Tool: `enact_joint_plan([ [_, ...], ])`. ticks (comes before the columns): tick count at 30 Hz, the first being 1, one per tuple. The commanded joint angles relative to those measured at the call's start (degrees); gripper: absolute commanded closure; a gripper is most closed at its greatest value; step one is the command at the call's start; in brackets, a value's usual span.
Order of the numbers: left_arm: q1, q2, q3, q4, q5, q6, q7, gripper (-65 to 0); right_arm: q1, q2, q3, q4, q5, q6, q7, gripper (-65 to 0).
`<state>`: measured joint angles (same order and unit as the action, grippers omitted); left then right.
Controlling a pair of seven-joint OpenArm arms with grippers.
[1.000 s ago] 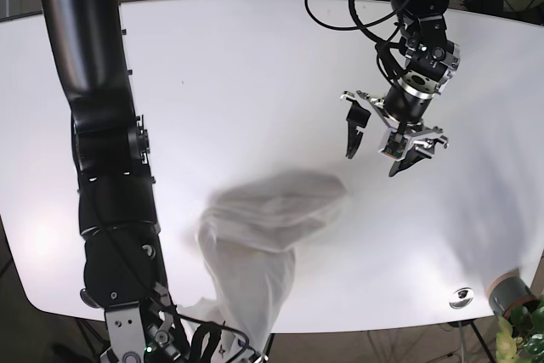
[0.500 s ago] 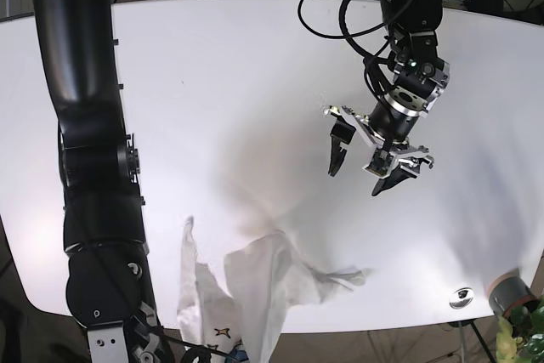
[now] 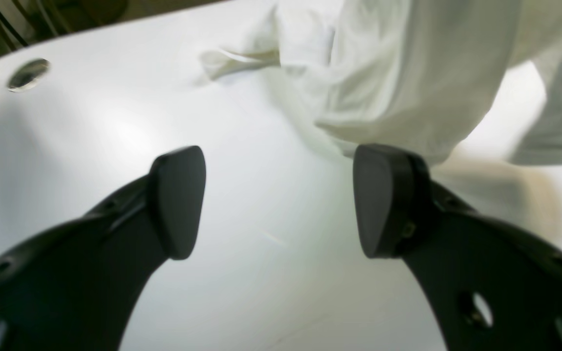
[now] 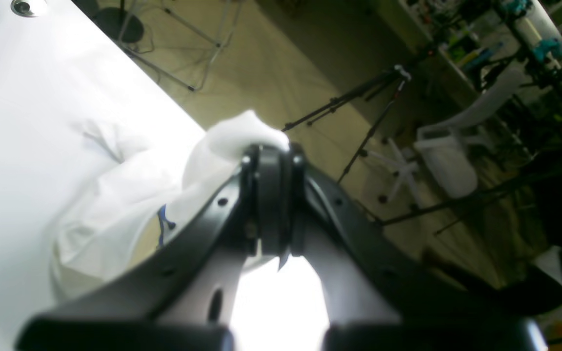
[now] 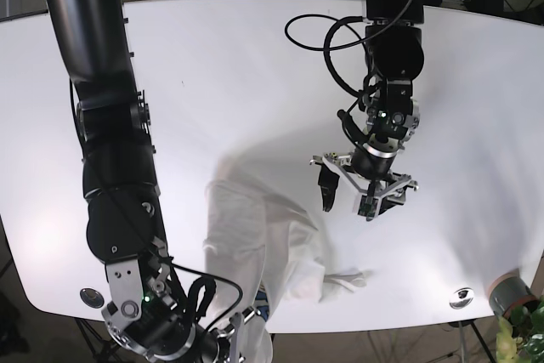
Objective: Fold the T-shirt properly
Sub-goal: 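Lift the T-shirt high with the right gripper and shake it out, then grasp the T-shirt's other edge with the left gripper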
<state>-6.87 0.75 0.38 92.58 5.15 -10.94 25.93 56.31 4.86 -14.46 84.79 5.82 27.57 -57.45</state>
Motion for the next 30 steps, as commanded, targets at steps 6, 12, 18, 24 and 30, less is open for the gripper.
enact_joint_plan([
  [6, -9.0, 0.3, 4.8, -13.5, -0.4, 0.7, -1.8, -44.6, -4.9, 0.9, 5.5, 3.7, 0.1, 0.6, 1.2, -1.9],
  [12, -13.7, 1.8, 4.8, -25.2, -0.4, 0.7, -9.3, -44.6, -8.9, 0.9, 9.8, 3.8, 0.2, 2.45, 1.2, -1.9],
  [18, -17.8, 4.1, 4.8, -38.2, -0.4, 0.7, -16.7, -44.6, -13.5, 1.4, 12.2, 7.4, -0.2, 2.71, 1.2, -1.9],
  [24, -24.3, 6.3, 4.5, -54.6, -0.8, 1.0, -23.9, -44.6, -17.0, 2.0, 12.3, 9.8, -0.2, 2.71, 1.2, -1.9],
  [30, -29.7, 7.8, 4.8, -69.5, -0.8, 9.0, -34.0, -44.6, -19.7, 2.4, 14.3, 10.0, 0.2, 2.71, 1.3, -1.9],
])
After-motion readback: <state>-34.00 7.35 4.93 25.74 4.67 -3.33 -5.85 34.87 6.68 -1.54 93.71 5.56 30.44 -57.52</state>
